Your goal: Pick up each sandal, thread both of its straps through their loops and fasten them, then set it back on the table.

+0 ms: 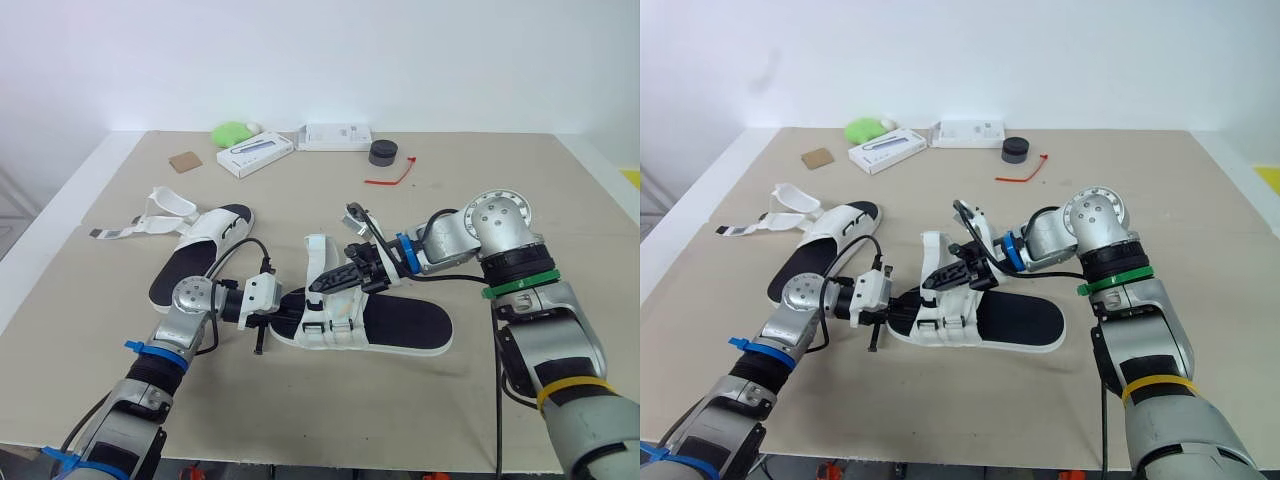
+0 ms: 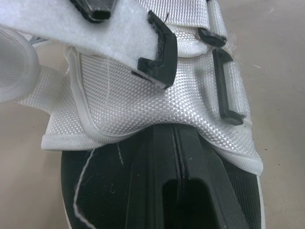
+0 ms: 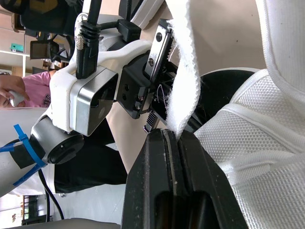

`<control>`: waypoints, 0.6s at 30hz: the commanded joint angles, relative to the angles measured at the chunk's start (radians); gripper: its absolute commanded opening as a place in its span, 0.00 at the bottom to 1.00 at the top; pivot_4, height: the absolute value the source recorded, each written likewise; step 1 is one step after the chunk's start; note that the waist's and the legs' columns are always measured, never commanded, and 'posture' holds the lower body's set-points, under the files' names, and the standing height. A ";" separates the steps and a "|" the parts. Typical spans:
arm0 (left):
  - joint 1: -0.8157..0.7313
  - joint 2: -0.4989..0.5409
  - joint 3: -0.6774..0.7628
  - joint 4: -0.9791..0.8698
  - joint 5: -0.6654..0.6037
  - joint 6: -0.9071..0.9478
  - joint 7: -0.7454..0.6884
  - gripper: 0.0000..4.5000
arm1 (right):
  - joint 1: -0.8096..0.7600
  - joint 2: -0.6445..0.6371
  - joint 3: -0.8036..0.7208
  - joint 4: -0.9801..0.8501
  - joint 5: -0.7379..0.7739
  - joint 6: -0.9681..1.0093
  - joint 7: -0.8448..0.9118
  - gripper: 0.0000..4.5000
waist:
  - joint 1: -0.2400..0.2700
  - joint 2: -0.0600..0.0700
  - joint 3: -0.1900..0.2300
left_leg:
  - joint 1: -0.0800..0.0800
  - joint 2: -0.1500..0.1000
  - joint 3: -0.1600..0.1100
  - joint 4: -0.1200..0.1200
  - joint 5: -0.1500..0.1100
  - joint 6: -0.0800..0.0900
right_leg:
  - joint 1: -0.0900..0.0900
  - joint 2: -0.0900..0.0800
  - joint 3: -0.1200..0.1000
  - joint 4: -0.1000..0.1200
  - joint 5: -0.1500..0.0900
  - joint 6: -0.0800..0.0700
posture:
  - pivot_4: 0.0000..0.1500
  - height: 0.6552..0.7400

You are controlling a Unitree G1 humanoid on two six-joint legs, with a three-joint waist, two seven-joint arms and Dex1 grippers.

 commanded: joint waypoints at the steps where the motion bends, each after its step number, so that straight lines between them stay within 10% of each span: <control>1: 0.095 0.008 -0.127 0.069 0.115 0.049 -0.018 0.00 | 0.023 -0.011 0.017 -0.032 0.040 -0.001 0.001 0.01 | 0.000 0.000 0.000 | 0.000 0.000 0.000 0.000 0.000 0.000 | 0.000 0.000 0.000 0.000 0.000 0.000 | 1.00 1.00; 18: 0.098 -0.010 -0.133 0.137 0.127 0.002 -0.002 0.00 | 0.036 -0.032 0.050 -0.036 0.220 -0.001 -0.096 0.01 | 0.000 0.000 -0.001 | 0.001 -0.001 -0.001 0.000 0.000 0.001 | 0.002 0.000 0.000 0.000 -0.001 0.000 | 1.00 1.00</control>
